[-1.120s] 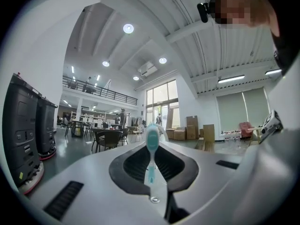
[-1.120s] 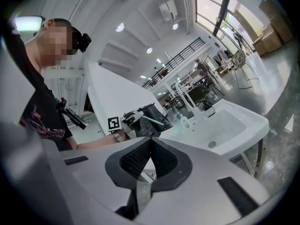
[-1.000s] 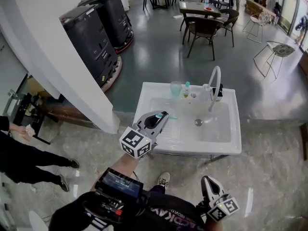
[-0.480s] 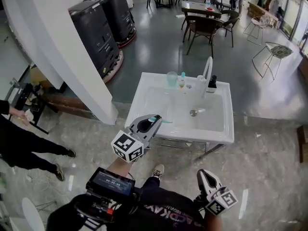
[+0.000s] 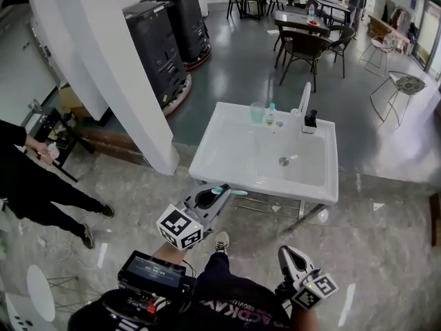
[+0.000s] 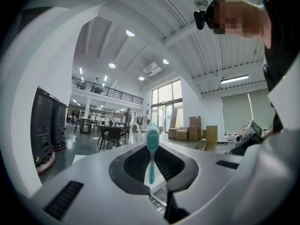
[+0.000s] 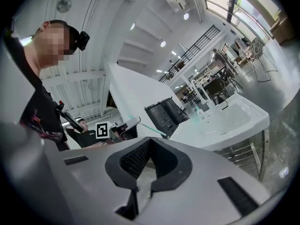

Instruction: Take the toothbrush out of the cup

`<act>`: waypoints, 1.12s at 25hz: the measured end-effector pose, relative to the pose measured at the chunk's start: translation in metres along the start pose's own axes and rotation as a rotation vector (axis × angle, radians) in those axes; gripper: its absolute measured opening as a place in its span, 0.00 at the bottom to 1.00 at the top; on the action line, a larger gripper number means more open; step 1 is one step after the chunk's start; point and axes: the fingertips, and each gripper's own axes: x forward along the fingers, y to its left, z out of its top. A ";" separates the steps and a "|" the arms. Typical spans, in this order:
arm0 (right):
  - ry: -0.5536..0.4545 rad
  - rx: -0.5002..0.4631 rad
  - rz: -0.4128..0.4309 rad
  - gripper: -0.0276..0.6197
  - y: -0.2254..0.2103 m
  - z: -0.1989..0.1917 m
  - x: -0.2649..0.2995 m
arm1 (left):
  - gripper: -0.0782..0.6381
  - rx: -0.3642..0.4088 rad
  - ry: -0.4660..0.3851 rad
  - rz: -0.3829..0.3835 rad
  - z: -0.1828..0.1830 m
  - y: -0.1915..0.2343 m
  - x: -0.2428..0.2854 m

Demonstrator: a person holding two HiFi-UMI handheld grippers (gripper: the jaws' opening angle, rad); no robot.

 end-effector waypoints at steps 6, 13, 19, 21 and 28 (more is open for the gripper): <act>0.017 0.034 0.053 0.06 0.026 -0.008 0.011 | 0.15 -0.047 0.019 -0.001 -0.007 -0.021 -0.040; 0.018 0.035 0.092 0.06 0.041 -0.014 0.032 | 0.15 -0.080 0.032 -0.024 -0.007 -0.034 -0.076; 0.093 0.000 0.109 0.06 0.047 -0.029 0.049 | 0.15 -0.097 0.044 -0.001 -0.012 -0.030 -0.107; 0.090 0.000 0.123 0.06 0.052 -0.028 0.053 | 0.15 -0.111 0.044 0.013 -0.015 -0.028 -0.114; 0.165 -0.019 0.132 0.06 0.058 -0.047 0.051 | 0.15 -0.152 0.058 0.002 -0.035 -0.045 -0.126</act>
